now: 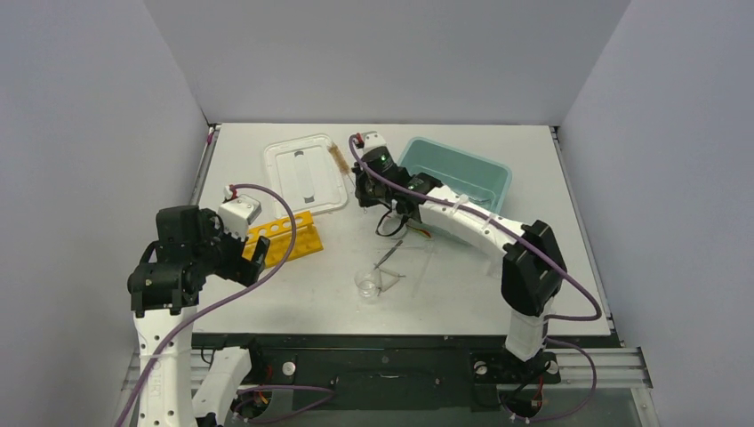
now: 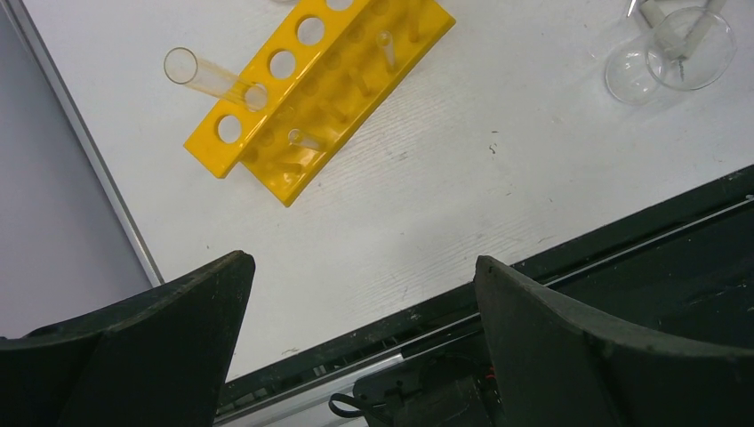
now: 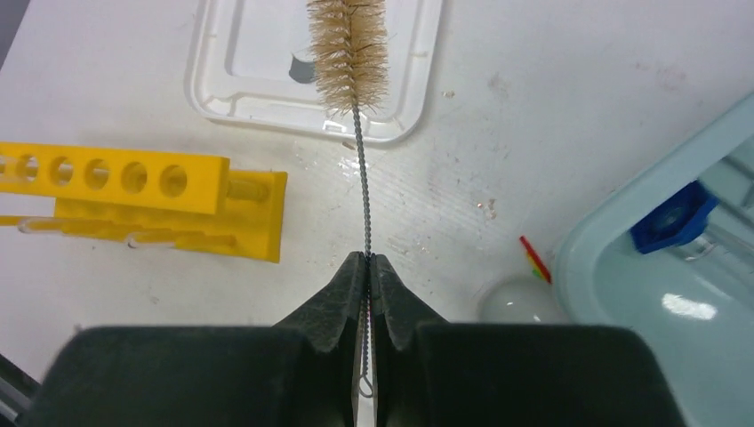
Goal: Organize the chemistry lab equipment
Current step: Pick up the chemistry item at the center of the board, then place the chemistry item in the storage box.
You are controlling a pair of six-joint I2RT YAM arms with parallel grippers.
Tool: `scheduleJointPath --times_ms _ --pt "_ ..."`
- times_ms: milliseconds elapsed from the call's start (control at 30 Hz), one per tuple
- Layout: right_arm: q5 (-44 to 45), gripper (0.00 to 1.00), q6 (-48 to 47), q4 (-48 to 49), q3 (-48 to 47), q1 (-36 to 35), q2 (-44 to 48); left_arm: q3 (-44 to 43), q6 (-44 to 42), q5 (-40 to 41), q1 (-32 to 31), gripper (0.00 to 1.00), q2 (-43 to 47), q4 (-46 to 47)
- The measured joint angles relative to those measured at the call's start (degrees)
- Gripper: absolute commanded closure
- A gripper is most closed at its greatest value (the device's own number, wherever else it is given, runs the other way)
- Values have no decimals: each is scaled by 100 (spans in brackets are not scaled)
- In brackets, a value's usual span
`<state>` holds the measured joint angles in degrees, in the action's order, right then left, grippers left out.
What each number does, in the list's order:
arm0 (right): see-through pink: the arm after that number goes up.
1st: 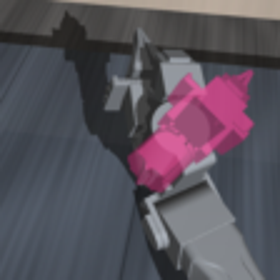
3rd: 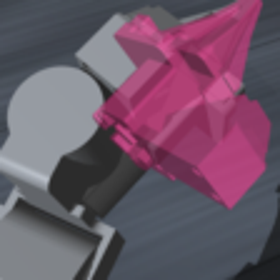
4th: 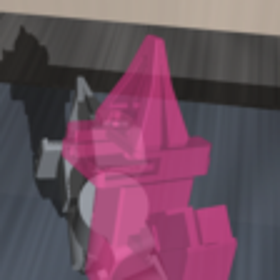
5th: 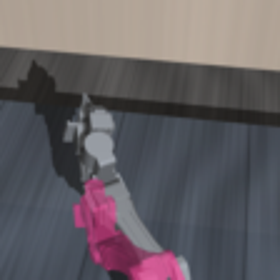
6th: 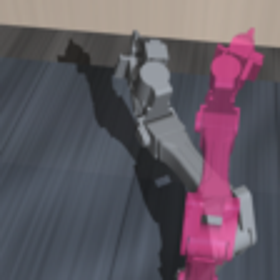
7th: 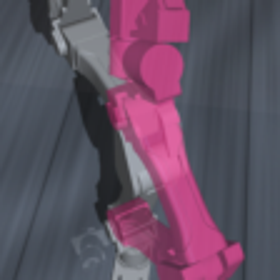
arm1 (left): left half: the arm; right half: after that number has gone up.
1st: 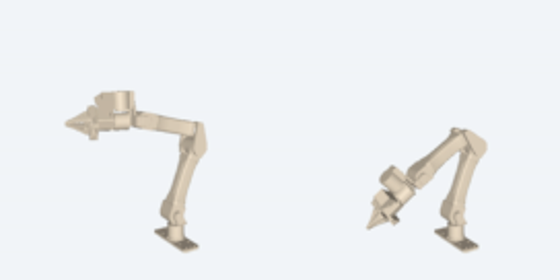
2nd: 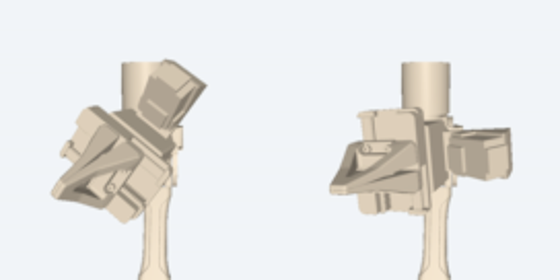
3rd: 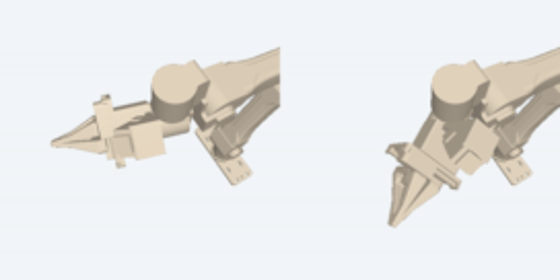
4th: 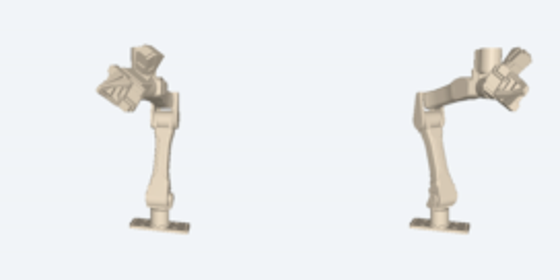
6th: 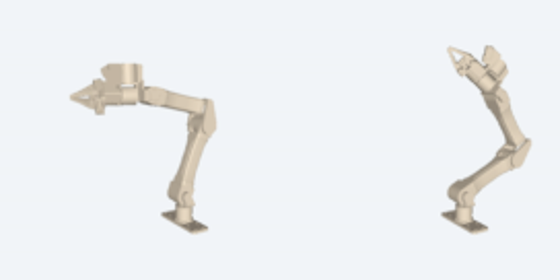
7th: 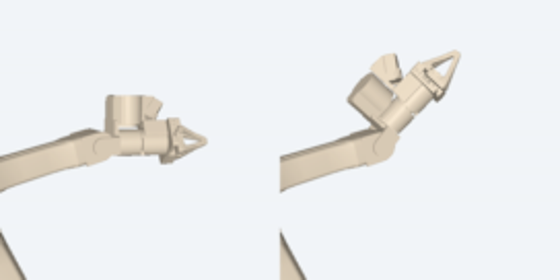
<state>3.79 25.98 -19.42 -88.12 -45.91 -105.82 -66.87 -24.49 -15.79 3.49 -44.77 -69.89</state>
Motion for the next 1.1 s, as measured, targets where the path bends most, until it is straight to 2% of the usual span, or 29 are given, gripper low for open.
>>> scheduleJointPath --times_ms 167,300,500,733,800,833,867,933,967,1033,1100 --pt "-225 100 -1128 -907 -734 332 389 0 -4 0 0 6 -13 -17" --pt "208 100 -1908 -1582 -804 817 931 0 -7 -7 0 6 -13 -17" --pt "1436 100 -2804 -1978 262 1287 1834 2 -11 -35 0 6 -52 -13" --pt "2057 100 -3156 -2339 726 1211 1510 2 7 -140 0 4 -184 -13" --pt "2173 96 -3176 -2358 763 1211 1294 2 7 -140 0 3 -201 -13" --pt "2262 90 -3182 -2356 780 1211 1158 2 4 -138 0 0 -192 -13" --pt "2339 87 -3180 -2358 782 1211 1069 2 4 -138 0 2 -184 -15" --pt "2540 76 -3171 -2337 780 1211 909 2 4 -133 0 3 -155 -15" --pt "2680 63 -3150 -2315 780 1211 835 2 7 -133 0 3 -140 -15" --pt "2909 47 -3069 -2284 776 1220 767 2 7 -131 0 3 -111 -15" --pt "3093 43 -2935 -2245 765 1226 772 2 7 -111 0 4 -87 -15"
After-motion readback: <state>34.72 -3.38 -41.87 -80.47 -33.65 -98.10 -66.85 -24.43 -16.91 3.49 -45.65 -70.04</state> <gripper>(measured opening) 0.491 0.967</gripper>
